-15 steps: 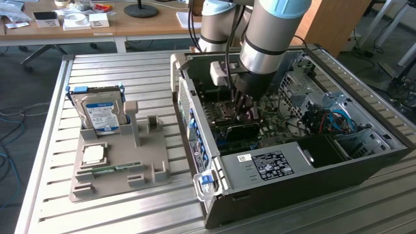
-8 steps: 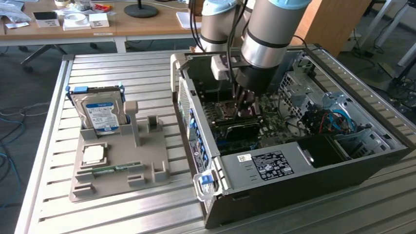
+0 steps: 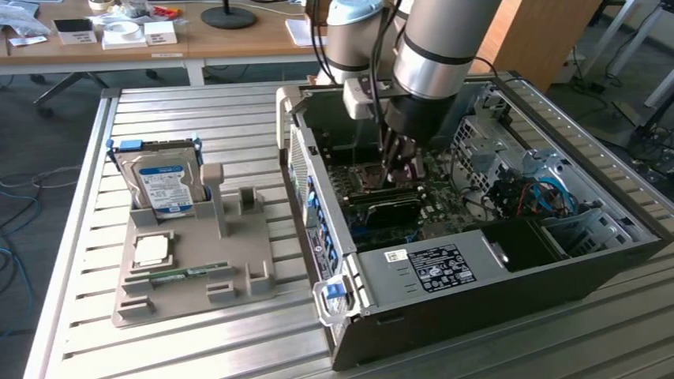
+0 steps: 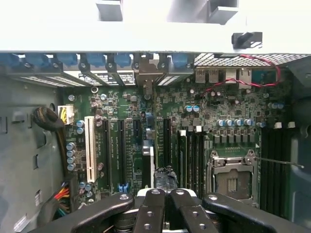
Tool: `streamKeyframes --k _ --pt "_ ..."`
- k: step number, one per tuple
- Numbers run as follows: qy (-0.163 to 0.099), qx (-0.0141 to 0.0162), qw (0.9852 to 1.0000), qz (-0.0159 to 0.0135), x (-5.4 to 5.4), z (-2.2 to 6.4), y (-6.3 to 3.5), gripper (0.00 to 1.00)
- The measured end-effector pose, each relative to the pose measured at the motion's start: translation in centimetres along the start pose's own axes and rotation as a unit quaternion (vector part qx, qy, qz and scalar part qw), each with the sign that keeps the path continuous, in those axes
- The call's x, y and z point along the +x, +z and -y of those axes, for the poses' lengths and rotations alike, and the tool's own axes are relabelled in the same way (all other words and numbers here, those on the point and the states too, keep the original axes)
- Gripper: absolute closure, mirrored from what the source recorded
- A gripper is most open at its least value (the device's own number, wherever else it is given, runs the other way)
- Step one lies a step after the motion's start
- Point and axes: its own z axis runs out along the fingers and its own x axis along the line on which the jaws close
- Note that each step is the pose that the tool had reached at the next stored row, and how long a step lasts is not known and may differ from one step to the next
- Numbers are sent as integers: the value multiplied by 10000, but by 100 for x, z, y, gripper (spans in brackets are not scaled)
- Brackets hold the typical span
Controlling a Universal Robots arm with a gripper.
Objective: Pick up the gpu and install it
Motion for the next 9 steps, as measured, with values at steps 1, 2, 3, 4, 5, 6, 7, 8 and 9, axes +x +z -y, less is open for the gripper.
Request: streamKeyframes --k 1,2,3,4,5,6,7,8,9 --pt "0 0 10000 0 -1 0 -16 89" --pt "0 0 10000 0 -2 0 -31 89" --pt "0 0 10000 0 -3 0 -42 89" --pt "0 0 10000 0 -4 0 -54 89" --pt "0 0 10000 0 -5 -1 -64 89" --pt "0 0 10000 0 -6 -1 -73 89" --pt "0 0 10000 1 -6 -1 -76 89" --pt "0 0 10000 1 -6 0 -76 89" --pt "0 0 10000 1 -6 -1 -76 89"
